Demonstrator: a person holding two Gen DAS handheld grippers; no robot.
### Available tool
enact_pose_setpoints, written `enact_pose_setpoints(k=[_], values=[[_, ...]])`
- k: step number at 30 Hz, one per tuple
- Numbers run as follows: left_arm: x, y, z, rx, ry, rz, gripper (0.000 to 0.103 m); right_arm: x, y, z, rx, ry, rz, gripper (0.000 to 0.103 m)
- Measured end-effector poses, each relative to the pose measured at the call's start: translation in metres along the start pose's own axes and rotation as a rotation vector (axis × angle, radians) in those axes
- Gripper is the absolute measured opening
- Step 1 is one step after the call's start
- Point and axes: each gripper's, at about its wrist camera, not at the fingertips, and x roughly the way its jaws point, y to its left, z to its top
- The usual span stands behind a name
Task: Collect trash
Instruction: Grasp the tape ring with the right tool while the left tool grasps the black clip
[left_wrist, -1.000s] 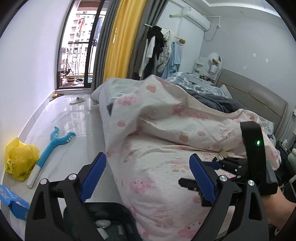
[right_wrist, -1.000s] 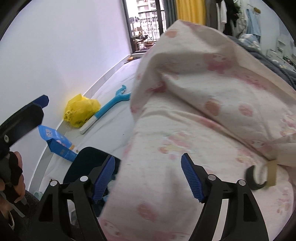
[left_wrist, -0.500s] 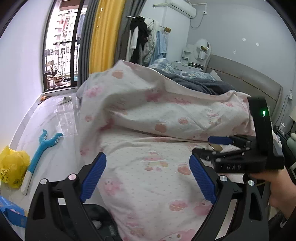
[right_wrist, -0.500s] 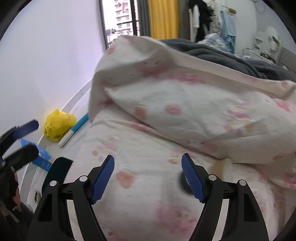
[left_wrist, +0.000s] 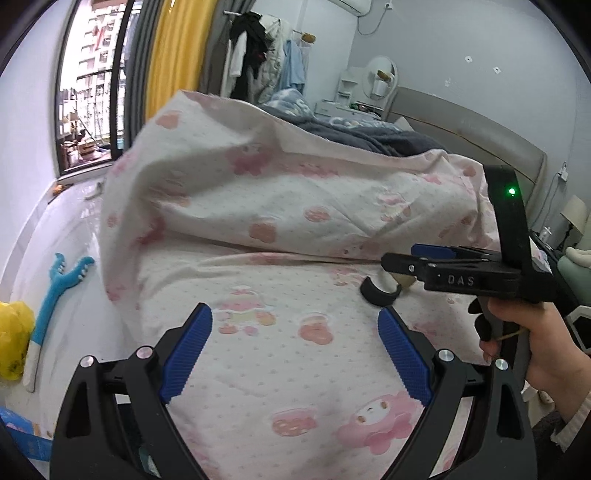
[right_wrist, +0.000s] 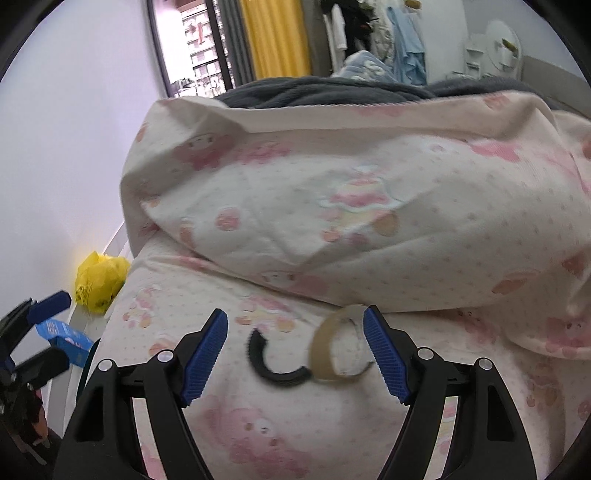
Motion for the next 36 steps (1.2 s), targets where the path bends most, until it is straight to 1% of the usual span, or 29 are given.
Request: enact_pose_setpoints(k=[4, 8, 13, 16, 18, 20, 22, 28, 36], values=[[0.01, -0.009, 0.0, 0.028, 0.026, -0.03, 0.093, 0.006, -0.017, -0.003, 0.059, 0.011, 0.025, 0.077], [0.021, -0.021, 0.003, 0.112, 0.046, -0.055, 0.092, 0.012, -0.033, -0.006, 0.128, 0.021, 0.06, 0.077], [0.033, -0.029, 0.006, 0.146, 0.08, -0.113, 0.089, 0.018, -0.049, -0.011, 0.173, 0.048, 0.073, 0.077], [0.043, -0.036, 0.005, 0.162, 0.104, -0.132, 0.086, 0.022, -0.056, -0.014, 0.19, 0.07, 0.078, 0.067], [0.049, -0.042, 0.003, 0.169, 0.118, -0.151, 0.086, 0.024, -0.059, -0.016, 0.205, 0.081, 0.094, 0.061], [0.054, -0.048, 0.001, 0.182, 0.131, -0.16, 0.085, 0.026, -0.061, -0.016, 0.209, 0.085, 0.117, 0.053], [0.059, -0.056, 0.001, 0.204, 0.14, -0.165, 0.084, 0.025, -0.061, -0.015, 0.203, 0.081, 0.14, 0.049], [0.071, -0.071, 0.008, 0.222, 0.147, -0.188, 0.084, 0.011, -0.057, -0.014, 0.153, 0.062, 0.136, 0.048], [0.094, -0.085, 0.014, 0.197, 0.192, -0.181, 0.077, -0.013, -0.081, -0.011, 0.18, 0.015, 0.135, 0.048]])
